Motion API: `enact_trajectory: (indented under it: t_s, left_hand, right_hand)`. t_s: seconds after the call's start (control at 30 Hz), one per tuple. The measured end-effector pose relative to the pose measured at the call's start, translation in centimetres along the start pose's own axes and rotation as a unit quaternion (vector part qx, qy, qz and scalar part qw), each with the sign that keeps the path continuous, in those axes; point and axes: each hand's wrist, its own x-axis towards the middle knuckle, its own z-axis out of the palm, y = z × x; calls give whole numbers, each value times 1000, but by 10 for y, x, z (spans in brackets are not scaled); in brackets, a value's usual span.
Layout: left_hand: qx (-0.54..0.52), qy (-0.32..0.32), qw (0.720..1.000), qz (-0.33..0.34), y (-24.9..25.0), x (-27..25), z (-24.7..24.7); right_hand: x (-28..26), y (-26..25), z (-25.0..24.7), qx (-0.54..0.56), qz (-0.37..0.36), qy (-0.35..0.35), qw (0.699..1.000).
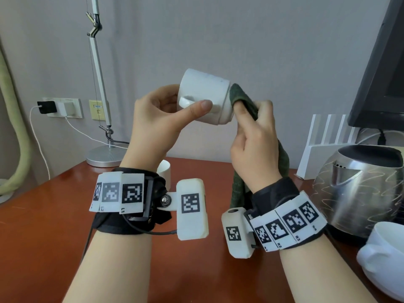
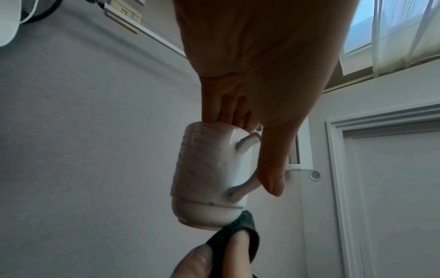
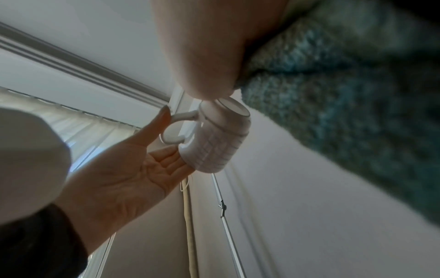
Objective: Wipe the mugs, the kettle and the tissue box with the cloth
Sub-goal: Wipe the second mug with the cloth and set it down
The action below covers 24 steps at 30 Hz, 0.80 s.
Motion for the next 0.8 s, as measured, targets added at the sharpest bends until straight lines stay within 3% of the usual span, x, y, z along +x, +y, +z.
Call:
enact_trajectory:
  t_s: [0.2, 0.37, 0.63, 0.8]
  left_hand:
    - [-12, 4, 1000, 8, 1, 1, -9]
    - [3, -44, 999, 25, 0, -1, -12]
    - [31, -74, 996, 41, -1, -1, -13]
    - [30, -50, 997, 48, 0, -1, -14]
  right_hand:
    - [-5, -3, 1, -16, -57, -30, 998]
    - [4, 4, -3, 34, 2, 19, 999]
    - [6, 5, -3, 114, 101, -1, 988]
    - [4, -8, 1, 157, 86, 27, 984]
